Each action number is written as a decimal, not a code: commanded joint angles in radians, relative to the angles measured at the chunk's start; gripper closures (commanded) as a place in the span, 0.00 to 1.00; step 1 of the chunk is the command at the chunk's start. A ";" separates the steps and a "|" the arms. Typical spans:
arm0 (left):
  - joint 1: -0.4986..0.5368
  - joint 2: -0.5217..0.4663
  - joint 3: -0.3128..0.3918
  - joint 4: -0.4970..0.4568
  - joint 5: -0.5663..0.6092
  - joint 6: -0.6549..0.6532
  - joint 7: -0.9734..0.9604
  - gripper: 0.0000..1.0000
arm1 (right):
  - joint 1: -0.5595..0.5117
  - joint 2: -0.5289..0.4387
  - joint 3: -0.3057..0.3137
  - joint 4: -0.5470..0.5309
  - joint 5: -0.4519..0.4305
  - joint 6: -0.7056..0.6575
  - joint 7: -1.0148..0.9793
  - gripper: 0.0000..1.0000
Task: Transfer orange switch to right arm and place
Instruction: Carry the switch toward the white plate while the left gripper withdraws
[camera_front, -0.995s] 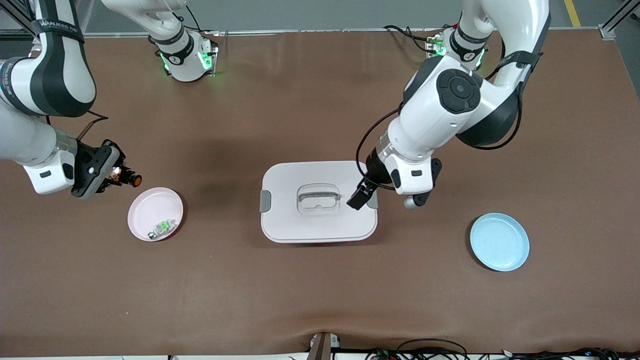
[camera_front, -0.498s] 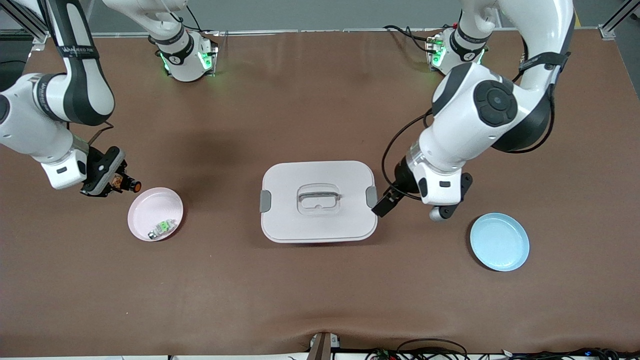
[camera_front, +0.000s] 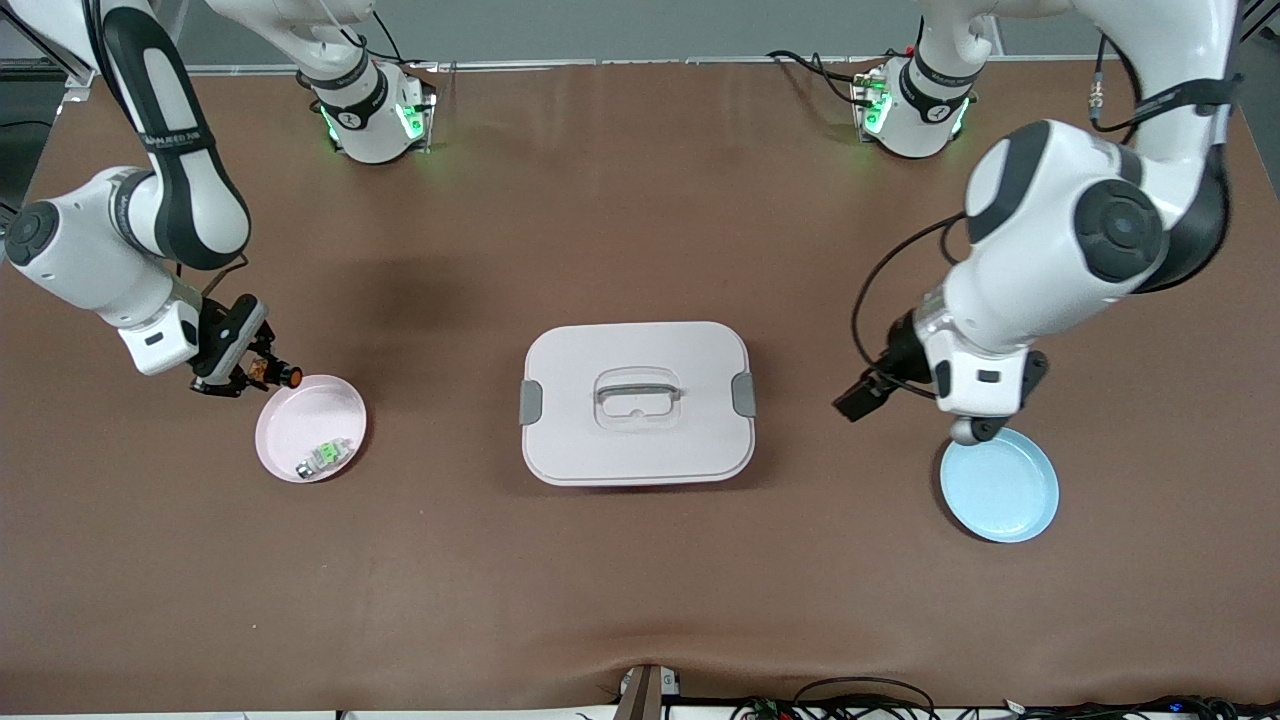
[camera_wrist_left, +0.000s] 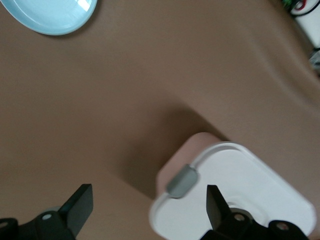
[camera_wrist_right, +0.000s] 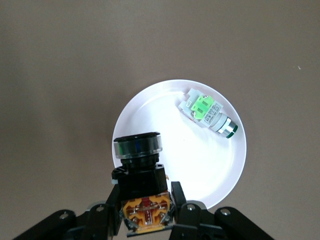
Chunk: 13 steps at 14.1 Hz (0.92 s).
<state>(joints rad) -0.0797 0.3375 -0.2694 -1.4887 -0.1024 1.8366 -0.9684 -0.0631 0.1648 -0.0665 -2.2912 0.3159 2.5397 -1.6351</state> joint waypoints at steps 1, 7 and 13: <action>0.047 -0.029 -0.004 -0.035 0.013 -0.052 0.158 0.00 | -0.023 0.070 0.022 0.001 0.066 0.085 -0.100 1.00; 0.110 -0.029 -0.004 -0.039 0.102 -0.089 0.478 0.00 | -0.017 0.163 0.028 0.015 0.127 0.194 -0.169 1.00; 0.210 -0.015 -0.002 -0.038 0.118 -0.082 0.803 0.00 | -0.015 0.254 0.047 0.056 0.401 0.211 -0.434 1.00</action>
<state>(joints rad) 0.1001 0.3352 -0.2665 -1.5131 -0.0016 1.7553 -0.2158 -0.0637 0.3819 -0.0375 -2.2575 0.6008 2.7317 -1.9401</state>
